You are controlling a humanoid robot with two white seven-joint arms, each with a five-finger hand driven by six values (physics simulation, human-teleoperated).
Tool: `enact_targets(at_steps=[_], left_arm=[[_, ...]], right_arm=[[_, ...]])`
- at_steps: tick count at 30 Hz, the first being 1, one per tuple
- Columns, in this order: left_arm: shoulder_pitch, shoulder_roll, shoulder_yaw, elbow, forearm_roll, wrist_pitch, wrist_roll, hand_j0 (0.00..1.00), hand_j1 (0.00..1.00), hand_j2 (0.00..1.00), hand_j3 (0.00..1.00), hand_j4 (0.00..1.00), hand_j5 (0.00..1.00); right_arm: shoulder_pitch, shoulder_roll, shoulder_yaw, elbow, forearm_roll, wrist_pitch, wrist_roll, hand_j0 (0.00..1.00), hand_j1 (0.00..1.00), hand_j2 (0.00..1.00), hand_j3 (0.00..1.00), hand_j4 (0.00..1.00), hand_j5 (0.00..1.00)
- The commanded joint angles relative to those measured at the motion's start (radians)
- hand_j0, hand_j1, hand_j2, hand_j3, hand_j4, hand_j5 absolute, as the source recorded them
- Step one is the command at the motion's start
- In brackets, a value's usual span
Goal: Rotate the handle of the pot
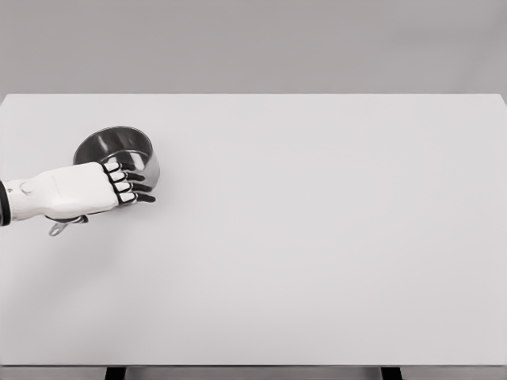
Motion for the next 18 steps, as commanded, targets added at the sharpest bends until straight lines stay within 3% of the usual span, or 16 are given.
enact_targets(at_steps=[1,18], left_arm=[[0.0,0.006,0.005,0.001,0.004,0.001,0.0,1.0,1.0,1.0,1.0,1.0,1.0],[-0.002,0.026,0.006,0.023,0.007,0.001,0.0,1.0,1.0,1.0,1.0,1.0,1.0]], right_arm=[[0.0,0.0,0.0,0.0,0.0,-0.001,0.001,1.0,1.0,1.0,1.0,1.0,1.0],[0.0,0.0,0.0,0.0,0.0,0.0,0.001,1.0,1.0,1.0,1.0,1.0,1.0]])
